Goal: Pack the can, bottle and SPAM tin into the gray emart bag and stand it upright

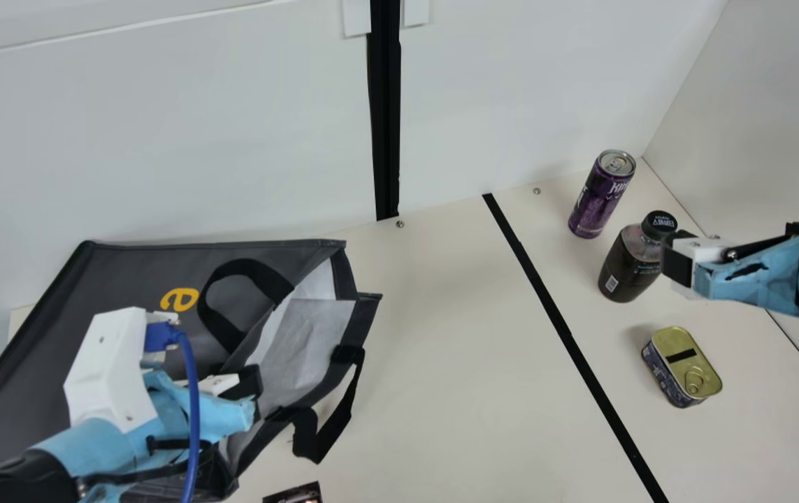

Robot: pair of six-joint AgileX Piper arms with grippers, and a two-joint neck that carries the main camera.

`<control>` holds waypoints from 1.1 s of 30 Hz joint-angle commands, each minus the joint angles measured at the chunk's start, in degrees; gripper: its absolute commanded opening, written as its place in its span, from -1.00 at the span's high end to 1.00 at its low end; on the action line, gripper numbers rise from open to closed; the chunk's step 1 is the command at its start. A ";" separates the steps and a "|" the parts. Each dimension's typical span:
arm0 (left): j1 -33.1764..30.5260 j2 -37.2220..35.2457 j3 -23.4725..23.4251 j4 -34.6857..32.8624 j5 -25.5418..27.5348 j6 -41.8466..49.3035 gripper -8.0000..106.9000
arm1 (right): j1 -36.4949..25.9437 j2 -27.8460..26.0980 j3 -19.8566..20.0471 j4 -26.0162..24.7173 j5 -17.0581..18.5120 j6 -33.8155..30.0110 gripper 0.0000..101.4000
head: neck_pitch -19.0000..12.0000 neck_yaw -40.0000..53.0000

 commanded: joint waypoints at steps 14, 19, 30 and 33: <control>-0.10 -0.10 -0.28 2.98 -0.61 -1.89 1.00 | 0.00 0.00 0.00 0.00 0.00 0.00 -0.87 | -1.30 -0.05; -0.21 -0.16 -0.23 2.96 -0.59 -1.72 1.00 | 0.00 0.00 0.00 0.00 0.00 0.00 -0.87 | -1.30 -0.05; -0.21 -0.16 -0.23 2.96 -0.59 -1.73 1.00 | 0.00 0.00 0.00 0.00 0.00 0.00 -0.87 | -1.30 -0.05; -0.21 -0.16 -0.23 2.96 -0.59 -1.73 1.00 | 0.00 0.00 0.00 0.00 0.00 0.00 -0.87 | -1.30 -0.05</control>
